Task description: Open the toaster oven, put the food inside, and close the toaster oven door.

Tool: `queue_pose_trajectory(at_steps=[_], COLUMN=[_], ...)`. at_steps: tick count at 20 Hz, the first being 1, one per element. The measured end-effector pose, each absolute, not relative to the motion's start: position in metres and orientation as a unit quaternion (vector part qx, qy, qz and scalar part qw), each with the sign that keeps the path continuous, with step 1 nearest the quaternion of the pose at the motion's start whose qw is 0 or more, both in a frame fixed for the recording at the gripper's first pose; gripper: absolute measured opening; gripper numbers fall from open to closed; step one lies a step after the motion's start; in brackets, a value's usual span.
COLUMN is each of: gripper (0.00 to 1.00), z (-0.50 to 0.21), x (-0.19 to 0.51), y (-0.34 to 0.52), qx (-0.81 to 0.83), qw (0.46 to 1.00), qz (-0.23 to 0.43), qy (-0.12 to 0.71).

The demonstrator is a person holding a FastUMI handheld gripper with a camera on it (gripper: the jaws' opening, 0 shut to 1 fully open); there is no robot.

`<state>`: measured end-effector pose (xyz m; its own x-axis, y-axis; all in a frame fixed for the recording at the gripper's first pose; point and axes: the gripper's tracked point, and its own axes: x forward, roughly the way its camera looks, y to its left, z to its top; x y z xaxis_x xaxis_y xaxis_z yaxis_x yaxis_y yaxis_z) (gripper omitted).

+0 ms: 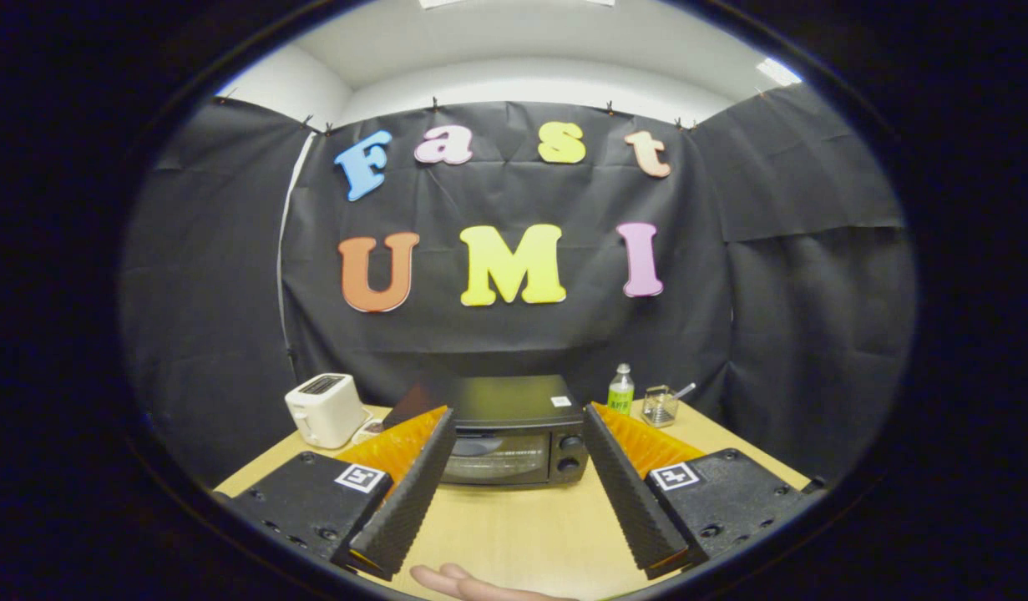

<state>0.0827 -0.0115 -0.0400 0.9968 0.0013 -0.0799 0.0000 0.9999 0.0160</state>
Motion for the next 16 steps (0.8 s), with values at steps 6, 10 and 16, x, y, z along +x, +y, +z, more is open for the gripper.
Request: queue_pose_trajectory(at_steps=[6, 10, 16], gripper=[1.0, 1.0, 1.0], z=[-0.015, -0.01, -0.013], x=[0.082, 0.084, 0.083], y=[-0.014, -0.015, -0.023], qx=[0.021, 0.024, 0.017], qw=[0.999, 0.999, 0.999], qz=[0.021, 0.026, 0.027], qy=[0.013, 0.009, 0.008])
